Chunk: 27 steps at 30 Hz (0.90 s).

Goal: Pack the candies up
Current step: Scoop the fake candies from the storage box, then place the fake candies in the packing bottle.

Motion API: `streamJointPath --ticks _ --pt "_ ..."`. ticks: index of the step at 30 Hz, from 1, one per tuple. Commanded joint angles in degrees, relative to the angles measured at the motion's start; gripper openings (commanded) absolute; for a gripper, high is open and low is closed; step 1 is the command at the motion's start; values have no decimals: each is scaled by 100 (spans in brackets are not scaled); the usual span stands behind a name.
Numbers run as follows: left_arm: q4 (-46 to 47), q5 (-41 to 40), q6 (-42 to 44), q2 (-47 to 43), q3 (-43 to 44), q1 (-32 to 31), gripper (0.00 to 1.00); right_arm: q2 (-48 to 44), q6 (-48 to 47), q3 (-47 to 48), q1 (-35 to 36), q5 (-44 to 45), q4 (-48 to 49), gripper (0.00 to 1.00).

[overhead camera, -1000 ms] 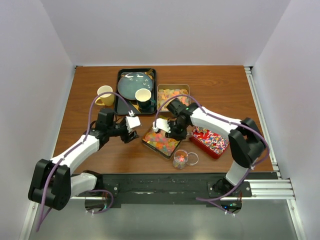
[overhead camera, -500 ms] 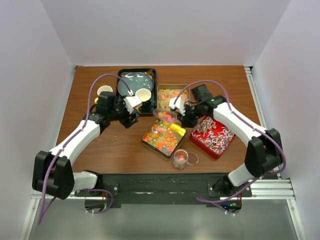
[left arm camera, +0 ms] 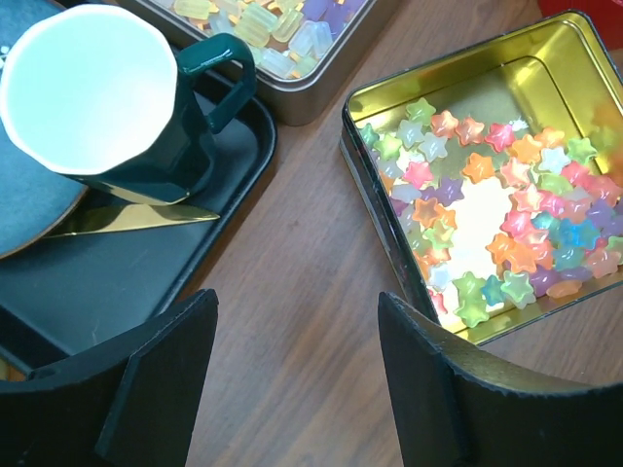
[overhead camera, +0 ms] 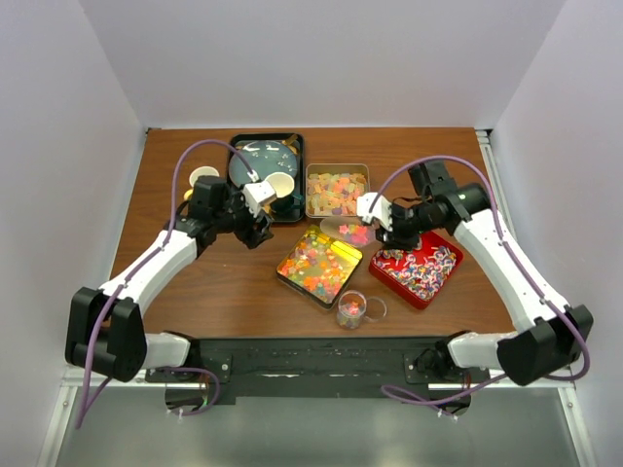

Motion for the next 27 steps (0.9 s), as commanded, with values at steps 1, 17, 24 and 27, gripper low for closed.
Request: streamJointPath --ticks 1,17,24,27 --pt "542 158 -487 -143 -257 47 72 -385 -972 204 -5 295 -1227 0" --pt "894 -18 -787 -513 -847 170 74 -587 -2092 213 794 2633 -2381 0" --pt "912 -18 -804 -662 -891 337 75 -535 -1881 46 1304 3213 -2522 0" --pt "956 -1 -839 -724 -961 399 75 -553 -1872 -69 1462 3529 -2522 0"
